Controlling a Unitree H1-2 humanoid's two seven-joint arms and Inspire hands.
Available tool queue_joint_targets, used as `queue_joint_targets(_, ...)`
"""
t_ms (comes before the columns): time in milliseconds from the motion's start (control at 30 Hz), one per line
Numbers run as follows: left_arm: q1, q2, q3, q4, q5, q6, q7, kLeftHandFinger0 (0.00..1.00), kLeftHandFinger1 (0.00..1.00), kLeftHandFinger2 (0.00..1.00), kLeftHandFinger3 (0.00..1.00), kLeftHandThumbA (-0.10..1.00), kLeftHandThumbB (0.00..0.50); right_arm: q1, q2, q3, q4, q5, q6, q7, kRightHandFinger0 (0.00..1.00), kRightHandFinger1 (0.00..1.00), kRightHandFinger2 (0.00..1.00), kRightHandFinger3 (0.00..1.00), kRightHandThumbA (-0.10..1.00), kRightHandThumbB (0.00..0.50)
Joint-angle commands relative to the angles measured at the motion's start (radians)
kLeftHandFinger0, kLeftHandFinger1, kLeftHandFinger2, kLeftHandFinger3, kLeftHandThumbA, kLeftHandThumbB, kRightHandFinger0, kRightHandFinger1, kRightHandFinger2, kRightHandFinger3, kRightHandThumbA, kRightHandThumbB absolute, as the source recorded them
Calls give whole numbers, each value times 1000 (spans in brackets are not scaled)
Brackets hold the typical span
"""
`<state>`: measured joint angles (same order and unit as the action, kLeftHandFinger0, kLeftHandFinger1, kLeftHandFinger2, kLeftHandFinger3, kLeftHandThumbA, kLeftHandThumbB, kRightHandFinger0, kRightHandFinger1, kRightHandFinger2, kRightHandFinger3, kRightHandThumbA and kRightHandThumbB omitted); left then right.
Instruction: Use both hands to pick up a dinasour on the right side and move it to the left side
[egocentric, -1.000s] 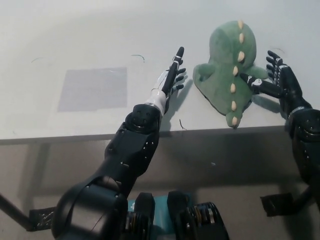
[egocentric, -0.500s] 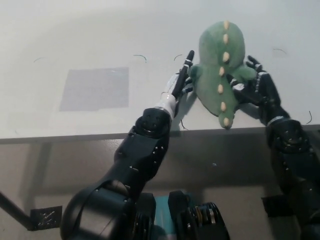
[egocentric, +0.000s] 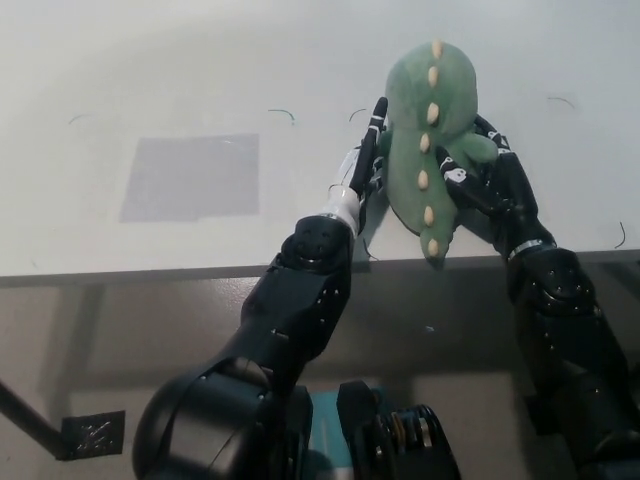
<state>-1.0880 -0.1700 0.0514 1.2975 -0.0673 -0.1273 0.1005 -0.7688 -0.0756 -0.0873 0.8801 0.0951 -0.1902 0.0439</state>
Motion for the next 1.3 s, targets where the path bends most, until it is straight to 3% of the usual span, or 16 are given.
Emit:
queue_joint_targets(0, -63, -74, -8, 8, -9, 24, -66, 1000, 1000, 1000, 1000, 1000, 361, -26, 34, 13, -16, 28, -35, 61, 1000, 1000, 1000, 1000, 1000, 116)
queue_joint_targets(100, -61, -72, -9, 9, -9, 25, -67, 1000, 1000, 1000, 1000, 1000, 357, -24, 34, 18, -15, 27, -43, 60, 1000, 1000, 1000, 1000, 1000, 121)
queue_joint_targets(133, -60, -72, -8, 9, -11, 27, -65, 1000, 1000, 1000, 1000, 1000, 353, -23, 35, 23, -11, 19, -44, 51, 1000, 1000, 1000, 1000, 1000, 93)
queue_joint_targets(200, -53, -67, -13, 5, -7, 29, -69, 1000, 1000, 1000, 1000, 1000, 354, -19, 37, 33, -13, 2, -41, 37, 1000, 1000, 1000, 1000, 1000, 85)
queue_joint_targets(267, -45, -64, -16, 10, -4, 19, -73, 1000, 1000, 1000, 1000, 1000, 373, -15, 42, 31, -14, 5, -27, 30, 1000, 1000, 1000, 1000, 1000, 95)
queue_joint_targets(333, -30, -57, -21, 8, 0, 6, -79, 1000, 1000, 1000, 1000, 1000, 369, -13, 49, 40, -3, -9, -33, 19, 1000, 1000, 1000, 1000, 1000, 68)
queue_joint_targets(467, -6, -44, -25, 2, 1, 1, -93, 1000, 1000, 1000, 1000, 1000, 397, -5, 70, 47, 6, -16, -29, 0, 1000, 1000, 1000, 1000, 1000, 65)
queue_joint_targets(600, 27, -31, -30, -22, 2, 0, -98, 1000, 1000, 1000, 1000, 1000, 397, -3, 89, 63, 31, -36, -52, -24, 1000, 1000, 1000, 1000, 1000, 110)
queue_joint_targets(733, 83, -2, -17, -67, -11, 2, -94, 1000, 1000, 1000, 1000, 1000, 354, -5, 130, 91, 66, -50, -73, -30, 1000, 1000, 1000, 1000, 1000, 66)
queue_joint_targets(767, 100, 5, -21, -86, -8, -4, -93, 1000, 1000, 1000, 1000, 1000, 341, -6, 138, 98, 66, -50, -61, -30, 1000, 1000, 1000, 1000, 1000, 18)
queue_joint_targets(800, 109, 4, -23, -92, -5, -13, -89, 1000, 1000, 1000, 1000, 1000, 338, 0, 136, 105, 56, -50, -49, -25, 1000, 1000, 1000, 1000, 1000, 2)
queue_joint_targets(867, 151, 18, -21, -124, -5, -38, -74, 1000, 1000, 1000, 1000, 1000, 352, 8, 155, 126, 41, -46, -22, -6, 1000, 1000, 1000, 1000, 1000, 0)
queue_joint_targets(933, 186, 29, -23, -157, 0, -44, -62, 1000, 1000, 1000, 1000, 1000, 315, 25, 182, 122, 22, -17, -7, 5, 1000, 1000, 1000, 1000, 1000, 0)
queue_joint_targets(1100, 267, 67, -41, -242, 26, -53, -37, 1000, 1000, 1000, 1000, 1000, 322, 46, 226, 156, 8, -41, -12, 6, 1000, 1000, 1000, 1000, 1000, 0)
queue_joint_targets(1167, 297, 79, -44, -286, 28, -52, -35, 1000, 1000, 1000, 1000, 1000, 308, 47, 242, 169, -11, -49, 38, -15, 1000, 1000, 1000, 1000, 1000, 0)
queue_joint_targets(1267, 317, 80, -40, -313, 18, -75, -33, 1000, 1000, 1000, 1000, 1000, 303, 48, 242, 188, -10, -54, 0, -10, 1000, 1000, 1000, 1000, 1000, 0)
